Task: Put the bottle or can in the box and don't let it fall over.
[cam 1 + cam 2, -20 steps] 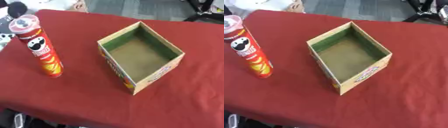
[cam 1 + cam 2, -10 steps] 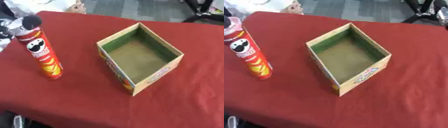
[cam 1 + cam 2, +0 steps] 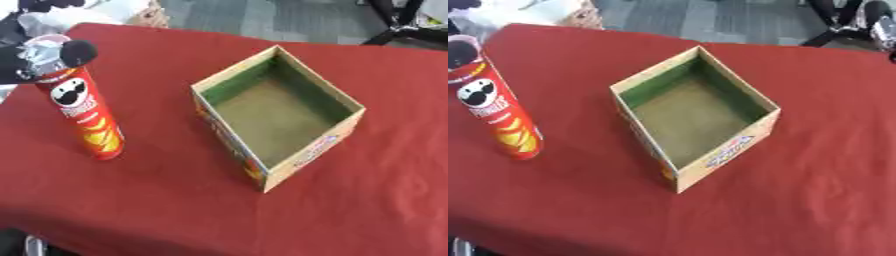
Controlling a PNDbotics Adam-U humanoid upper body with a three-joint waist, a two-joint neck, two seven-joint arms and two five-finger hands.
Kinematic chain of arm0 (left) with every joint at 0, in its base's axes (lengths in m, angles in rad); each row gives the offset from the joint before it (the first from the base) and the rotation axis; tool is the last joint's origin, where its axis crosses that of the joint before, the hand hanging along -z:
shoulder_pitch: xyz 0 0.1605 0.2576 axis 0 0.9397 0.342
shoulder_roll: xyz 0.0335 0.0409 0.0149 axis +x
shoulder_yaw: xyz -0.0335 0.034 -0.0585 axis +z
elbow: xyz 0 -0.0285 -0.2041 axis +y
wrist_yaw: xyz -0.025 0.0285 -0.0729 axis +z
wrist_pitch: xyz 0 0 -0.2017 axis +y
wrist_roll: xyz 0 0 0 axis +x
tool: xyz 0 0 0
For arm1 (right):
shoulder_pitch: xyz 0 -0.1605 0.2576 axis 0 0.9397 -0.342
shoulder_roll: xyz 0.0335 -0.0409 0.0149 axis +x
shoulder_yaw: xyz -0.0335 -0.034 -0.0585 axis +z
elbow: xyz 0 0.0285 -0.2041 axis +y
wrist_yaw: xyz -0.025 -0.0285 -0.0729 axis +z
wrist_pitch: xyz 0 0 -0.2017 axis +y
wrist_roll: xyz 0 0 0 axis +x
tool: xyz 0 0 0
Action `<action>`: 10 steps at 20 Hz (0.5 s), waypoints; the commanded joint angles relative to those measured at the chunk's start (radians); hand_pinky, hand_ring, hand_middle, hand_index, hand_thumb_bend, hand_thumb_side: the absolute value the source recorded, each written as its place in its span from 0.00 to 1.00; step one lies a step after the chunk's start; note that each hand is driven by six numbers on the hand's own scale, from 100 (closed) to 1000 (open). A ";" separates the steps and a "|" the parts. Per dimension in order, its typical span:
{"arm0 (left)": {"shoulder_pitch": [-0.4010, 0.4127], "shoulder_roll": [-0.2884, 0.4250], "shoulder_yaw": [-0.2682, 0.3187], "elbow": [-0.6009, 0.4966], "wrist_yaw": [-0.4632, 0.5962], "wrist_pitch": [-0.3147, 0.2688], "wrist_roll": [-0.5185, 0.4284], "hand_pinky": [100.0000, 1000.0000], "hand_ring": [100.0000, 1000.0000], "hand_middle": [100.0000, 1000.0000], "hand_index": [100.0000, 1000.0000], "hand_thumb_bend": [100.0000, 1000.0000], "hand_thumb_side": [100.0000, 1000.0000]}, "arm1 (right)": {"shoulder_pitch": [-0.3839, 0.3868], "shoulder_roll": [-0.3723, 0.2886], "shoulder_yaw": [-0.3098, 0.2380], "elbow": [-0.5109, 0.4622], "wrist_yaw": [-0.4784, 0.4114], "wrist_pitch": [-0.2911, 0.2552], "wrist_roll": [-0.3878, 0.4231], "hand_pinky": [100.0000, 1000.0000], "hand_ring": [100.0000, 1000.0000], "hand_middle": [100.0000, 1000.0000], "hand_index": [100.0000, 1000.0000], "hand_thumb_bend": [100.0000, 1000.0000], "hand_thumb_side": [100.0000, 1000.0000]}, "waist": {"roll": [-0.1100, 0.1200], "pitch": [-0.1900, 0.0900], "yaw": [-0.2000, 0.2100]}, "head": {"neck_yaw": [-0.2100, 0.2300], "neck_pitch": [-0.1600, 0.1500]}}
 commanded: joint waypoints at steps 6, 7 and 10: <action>-0.046 0.023 -0.014 -0.009 -0.053 0.064 -0.004 0.95 0.91 0.92 0.87 0.72 0.83 | -0.019 -0.026 -0.003 -0.018 -0.005 -0.001 0.004 0.66 0.86 0.82 0.85 0.29 0.26 | 0.005 -0.019 -0.006 | -0.026 -0.013; -0.050 0.021 -0.017 -0.009 -0.065 0.078 -0.009 0.95 0.91 0.91 0.87 0.73 0.83 | -0.019 -0.026 -0.003 -0.018 -0.005 -0.001 0.005 0.66 0.86 0.82 0.85 0.29 0.26 | 0.005 -0.019 -0.007 | -0.026 -0.014; -0.058 0.014 -0.022 -0.009 -0.097 0.121 -0.022 0.96 0.91 0.91 0.87 0.73 0.83 | -0.020 -0.026 -0.002 -0.018 -0.005 0.000 0.006 0.66 0.86 0.82 0.85 0.29 0.26 | 0.006 -0.020 -0.008 | -0.024 -0.014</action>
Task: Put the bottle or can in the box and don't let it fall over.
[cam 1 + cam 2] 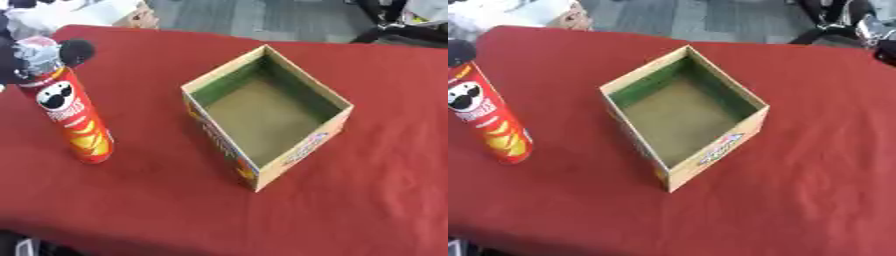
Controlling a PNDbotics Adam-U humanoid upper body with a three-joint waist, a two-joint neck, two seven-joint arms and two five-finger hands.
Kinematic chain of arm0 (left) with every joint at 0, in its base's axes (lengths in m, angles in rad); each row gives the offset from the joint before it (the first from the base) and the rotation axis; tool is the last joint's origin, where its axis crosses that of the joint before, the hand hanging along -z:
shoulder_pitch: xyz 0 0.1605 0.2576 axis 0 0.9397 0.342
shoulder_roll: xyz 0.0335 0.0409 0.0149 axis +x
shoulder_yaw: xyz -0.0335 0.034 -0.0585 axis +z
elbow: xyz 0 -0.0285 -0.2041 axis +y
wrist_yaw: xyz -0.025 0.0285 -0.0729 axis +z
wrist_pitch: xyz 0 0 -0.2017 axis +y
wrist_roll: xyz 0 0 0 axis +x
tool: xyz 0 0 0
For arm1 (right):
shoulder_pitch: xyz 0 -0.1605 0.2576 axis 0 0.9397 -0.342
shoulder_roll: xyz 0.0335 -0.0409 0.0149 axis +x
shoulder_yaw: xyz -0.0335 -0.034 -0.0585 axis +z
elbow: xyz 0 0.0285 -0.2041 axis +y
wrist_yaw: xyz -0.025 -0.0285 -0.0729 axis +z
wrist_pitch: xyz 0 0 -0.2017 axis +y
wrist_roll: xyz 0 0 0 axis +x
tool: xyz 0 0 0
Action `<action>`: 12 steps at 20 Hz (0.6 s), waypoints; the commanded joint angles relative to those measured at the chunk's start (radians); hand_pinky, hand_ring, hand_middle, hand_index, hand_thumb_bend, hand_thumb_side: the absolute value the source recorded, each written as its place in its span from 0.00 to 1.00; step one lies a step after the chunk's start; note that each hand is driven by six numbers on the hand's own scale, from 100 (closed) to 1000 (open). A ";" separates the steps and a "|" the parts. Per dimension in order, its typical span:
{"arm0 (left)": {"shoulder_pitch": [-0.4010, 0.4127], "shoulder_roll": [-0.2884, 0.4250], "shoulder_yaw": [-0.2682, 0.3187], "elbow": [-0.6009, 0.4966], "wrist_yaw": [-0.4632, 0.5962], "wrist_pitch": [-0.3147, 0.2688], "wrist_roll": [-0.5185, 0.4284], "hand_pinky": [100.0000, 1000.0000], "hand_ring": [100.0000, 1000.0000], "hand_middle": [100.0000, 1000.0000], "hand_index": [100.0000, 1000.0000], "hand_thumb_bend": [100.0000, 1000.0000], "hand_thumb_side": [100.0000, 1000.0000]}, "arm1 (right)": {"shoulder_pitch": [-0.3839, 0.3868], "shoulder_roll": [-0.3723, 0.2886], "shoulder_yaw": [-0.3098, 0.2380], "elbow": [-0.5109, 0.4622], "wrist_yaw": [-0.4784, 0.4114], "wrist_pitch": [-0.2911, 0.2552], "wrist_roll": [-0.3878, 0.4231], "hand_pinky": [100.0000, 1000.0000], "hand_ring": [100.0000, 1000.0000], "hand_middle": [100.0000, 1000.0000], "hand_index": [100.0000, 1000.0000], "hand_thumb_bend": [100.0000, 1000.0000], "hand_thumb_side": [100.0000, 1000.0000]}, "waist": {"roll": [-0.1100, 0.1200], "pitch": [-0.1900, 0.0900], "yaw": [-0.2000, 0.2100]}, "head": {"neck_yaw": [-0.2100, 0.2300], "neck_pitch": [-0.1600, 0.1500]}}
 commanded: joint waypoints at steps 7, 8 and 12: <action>-0.032 0.000 0.001 0.033 -0.027 0.059 -0.010 0.94 0.91 0.91 0.87 0.80 0.85 | -0.013 -0.025 -0.007 -0.018 -0.002 0.000 0.004 0.66 0.86 0.82 0.85 0.29 0.26 | 0.004 -0.021 -0.001 | -0.005 -0.014; -0.033 -0.002 -0.001 0.040 -0.025 0.054 -0.010 0.94 0.91 0.91 0.87 0.83 0.85 | -0.013 -0.025 -0.007 -0.018 -0.002 0.000 0.004 0.66 0.86 0.82 0.85 0.29 0.26 | 0.004 -0.021 -0.001 | -0.005 -0.014; -0.036 -0.006 -0.003 0.062 -0.020 0.036 -0.010 0.94 0.91 0.90 0.87 0.85 0.87 | -0.012 -0.025 -0.007 -0.018 -0.002 0.001 0.003 0.66 0.86 0.82 0.85 0.29 0.27 | 0.004 -0.021 0.000 | -0.004 -0.014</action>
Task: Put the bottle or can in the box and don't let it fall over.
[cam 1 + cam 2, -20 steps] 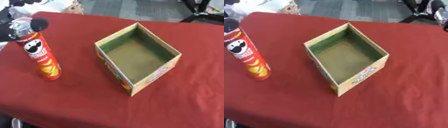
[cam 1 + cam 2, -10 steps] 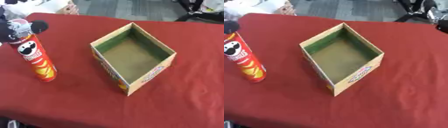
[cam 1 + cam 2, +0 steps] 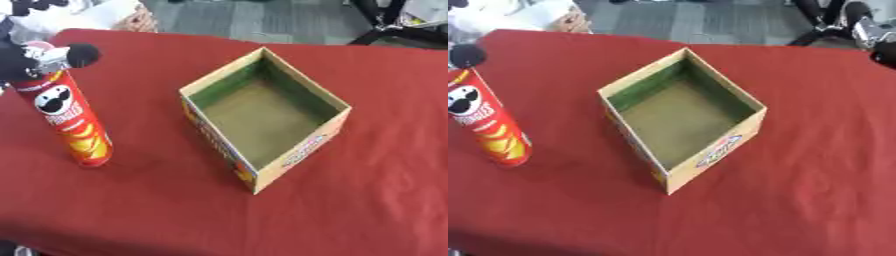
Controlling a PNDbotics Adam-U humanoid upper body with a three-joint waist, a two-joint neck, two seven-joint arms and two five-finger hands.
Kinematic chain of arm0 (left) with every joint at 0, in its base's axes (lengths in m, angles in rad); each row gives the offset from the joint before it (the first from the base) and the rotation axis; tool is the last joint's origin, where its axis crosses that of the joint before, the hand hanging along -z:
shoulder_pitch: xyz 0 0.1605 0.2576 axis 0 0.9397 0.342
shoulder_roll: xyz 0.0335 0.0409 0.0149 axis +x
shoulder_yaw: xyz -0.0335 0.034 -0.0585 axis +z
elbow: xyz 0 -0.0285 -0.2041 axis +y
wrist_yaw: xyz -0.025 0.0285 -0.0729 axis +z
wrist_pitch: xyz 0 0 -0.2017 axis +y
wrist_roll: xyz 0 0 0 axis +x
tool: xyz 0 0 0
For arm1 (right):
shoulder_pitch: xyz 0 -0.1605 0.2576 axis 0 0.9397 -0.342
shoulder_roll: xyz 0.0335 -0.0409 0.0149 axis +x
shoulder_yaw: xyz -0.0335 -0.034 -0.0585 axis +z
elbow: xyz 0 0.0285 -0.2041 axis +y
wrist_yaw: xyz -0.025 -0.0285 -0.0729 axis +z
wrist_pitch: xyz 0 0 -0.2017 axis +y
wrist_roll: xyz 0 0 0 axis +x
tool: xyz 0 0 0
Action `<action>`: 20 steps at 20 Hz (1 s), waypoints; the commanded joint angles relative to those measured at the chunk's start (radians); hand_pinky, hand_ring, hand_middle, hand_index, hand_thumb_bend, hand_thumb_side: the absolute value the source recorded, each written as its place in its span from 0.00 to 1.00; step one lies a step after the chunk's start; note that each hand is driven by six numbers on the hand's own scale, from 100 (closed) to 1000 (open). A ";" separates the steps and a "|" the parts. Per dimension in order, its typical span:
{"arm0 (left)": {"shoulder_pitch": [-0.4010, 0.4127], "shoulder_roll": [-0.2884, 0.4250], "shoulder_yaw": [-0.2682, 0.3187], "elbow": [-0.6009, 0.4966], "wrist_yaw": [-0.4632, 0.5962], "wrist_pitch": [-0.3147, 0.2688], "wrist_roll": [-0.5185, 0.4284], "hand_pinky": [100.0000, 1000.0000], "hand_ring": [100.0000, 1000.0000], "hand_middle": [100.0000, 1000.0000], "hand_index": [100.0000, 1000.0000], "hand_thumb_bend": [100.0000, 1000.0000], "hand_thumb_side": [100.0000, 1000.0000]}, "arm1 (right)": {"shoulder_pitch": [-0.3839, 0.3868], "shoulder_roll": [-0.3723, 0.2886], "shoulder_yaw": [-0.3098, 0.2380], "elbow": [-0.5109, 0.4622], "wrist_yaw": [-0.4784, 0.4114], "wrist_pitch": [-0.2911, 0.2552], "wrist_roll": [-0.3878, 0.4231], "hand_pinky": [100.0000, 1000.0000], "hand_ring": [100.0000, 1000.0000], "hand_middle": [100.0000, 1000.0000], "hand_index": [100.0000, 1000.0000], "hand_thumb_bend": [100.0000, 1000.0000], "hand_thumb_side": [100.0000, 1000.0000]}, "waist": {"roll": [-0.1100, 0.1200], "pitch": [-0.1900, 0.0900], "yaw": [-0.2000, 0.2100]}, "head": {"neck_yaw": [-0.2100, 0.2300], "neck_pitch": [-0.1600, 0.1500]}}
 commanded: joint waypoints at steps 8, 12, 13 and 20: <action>-0.019 0.014 -0.010 0.048 -0.006 0.014 -0.003 0.97 0.93 0.92 0.89 0.83 0.87 | -0.010 -0.024 -0.007 -0.018 -0.003 0.000 0.001 0.66 0.86 0.82 0.85 0.29 0.27 | 0.001 -0.019 0.000 | 0.003 -0.007; -0.019 0.010 -0.020 0.063 -0.026 0.029 -0.019 0.97 0.92 0.91 0.87 0.85 0.85 | -0.010 -0.023 -0.008 -0.018 -0.004 0.001 0.000 0.66 0.86 0.82 0.85 0.29 0.27 | 0.002 -0.017 0.000 | 0.005 -0.009; -0.017 0.009 -0.022 0.067 -0.027 0.033 -0.021 0.96 0.91 0.90 0.85 0.86 0.85 | -0.010 -0.023 -0.008 -0.018 -0.004 0.001 -0.001 0.66 0.86 0.82 0.85 0.29 0.27 | 0.001 -0.016 -0.001 | 0.005 -0.010; -0.010 0.004 -0.029 0.092 -0.020 0.051 -0.012 0.96 0.90 0.88 0.84 0.88 0.81 | -0.010 -0.023 -0.009 -0.018 -0.005 0.001 -0.004 0.66 0.86 0.82 0.85 0.29 0.27 | 0.000 -0.011 0.000 | 0.005 -0.012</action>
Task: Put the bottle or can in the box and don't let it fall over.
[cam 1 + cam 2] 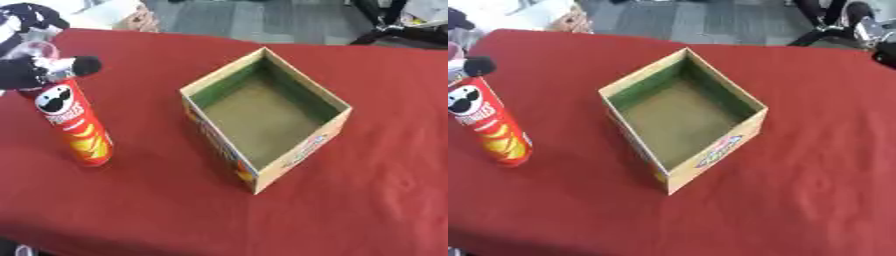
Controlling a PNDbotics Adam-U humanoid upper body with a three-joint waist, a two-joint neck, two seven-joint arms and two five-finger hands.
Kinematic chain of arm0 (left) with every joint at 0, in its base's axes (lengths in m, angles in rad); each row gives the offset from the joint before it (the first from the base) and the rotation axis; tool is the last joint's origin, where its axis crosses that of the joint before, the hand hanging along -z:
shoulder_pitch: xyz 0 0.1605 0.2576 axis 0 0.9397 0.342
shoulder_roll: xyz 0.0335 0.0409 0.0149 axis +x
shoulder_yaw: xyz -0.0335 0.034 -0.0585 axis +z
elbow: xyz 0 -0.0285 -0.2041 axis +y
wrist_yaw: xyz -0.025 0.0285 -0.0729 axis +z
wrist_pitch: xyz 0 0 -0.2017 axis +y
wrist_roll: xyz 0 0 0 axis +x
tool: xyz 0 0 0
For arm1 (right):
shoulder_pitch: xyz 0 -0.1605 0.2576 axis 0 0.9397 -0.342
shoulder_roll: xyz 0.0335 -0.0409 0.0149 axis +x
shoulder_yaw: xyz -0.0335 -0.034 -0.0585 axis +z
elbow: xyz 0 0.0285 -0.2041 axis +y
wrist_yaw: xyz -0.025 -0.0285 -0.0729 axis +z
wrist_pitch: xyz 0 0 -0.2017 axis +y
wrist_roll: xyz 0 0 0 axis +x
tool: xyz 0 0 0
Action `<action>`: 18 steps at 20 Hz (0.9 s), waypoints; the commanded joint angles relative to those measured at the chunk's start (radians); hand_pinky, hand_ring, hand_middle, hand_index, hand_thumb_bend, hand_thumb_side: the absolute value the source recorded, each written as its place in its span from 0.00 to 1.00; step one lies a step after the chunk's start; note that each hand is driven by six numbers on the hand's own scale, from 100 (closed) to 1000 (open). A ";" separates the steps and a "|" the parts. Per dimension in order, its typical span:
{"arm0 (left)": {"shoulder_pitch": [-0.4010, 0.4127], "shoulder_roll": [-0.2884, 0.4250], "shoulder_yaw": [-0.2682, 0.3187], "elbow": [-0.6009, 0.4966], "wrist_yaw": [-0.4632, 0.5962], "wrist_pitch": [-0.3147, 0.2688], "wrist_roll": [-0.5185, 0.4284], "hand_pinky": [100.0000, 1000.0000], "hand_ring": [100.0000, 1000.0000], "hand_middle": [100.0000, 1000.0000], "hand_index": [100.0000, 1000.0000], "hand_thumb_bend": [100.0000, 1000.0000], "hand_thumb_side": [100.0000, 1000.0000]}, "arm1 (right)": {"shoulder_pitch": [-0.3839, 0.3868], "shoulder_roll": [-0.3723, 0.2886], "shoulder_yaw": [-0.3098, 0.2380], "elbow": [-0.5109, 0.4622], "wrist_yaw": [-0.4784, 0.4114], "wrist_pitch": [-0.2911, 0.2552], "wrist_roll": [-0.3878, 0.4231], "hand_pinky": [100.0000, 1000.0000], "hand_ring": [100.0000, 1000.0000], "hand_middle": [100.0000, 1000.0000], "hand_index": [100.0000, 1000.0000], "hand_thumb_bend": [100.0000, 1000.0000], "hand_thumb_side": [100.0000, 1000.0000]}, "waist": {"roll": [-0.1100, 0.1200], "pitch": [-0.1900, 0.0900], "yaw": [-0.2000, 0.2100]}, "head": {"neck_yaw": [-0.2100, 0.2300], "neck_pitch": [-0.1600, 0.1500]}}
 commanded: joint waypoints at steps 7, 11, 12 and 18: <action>0.000 0.016 0.007 0.024 0.000 0.009 0.014 0.96 0.90 0.89 0.84 0.88 0.79 | -0.010 -0.023 -0.009 -0.018 -0.005 0.001 -0.005 0.66 0.85 0.82 0.84 0.29 0.27 | -0.002 -0.009 0.000 | 0.004 -0.015; 0.006 0.009 0.007 0.039 0.024 0.011 0.022 0.94 0.90 0.88 0.83 0.89 0.74 | -0.010 -0.022 -0.010 -0.018 -0.006 0.002 -0.007 0.66 0.85 0.82 0.84 0.30 0.27 | -0.004 -0.006 0.000 | 0.004 -0.017; 0.006 0.008 0.006 0.040 0.034 0.011 0.027 0.91 0.88 0.87 0.82 0.90 0.69 | -0.010 -0.022 -0.010 -0.018 -0.006 0.003 -0.007 0.66 0.85 0.82 0.84 0.30 0.27 | -0.004 -0.006 0.000 | 0.005 -0.017; 0.003 0.004 -0.002 0.049 0.078 0.014 0.048 0.86 0.87 0.85 0.80 0.89 0.56 | -0.010 -0.021 -0.010 -0.018 -0.008 0.003 -0.008 0.66 0.85 0.82 0.84 0.30 0.27 | -0.006 -0.004 -0.001 | 0.008 -0.019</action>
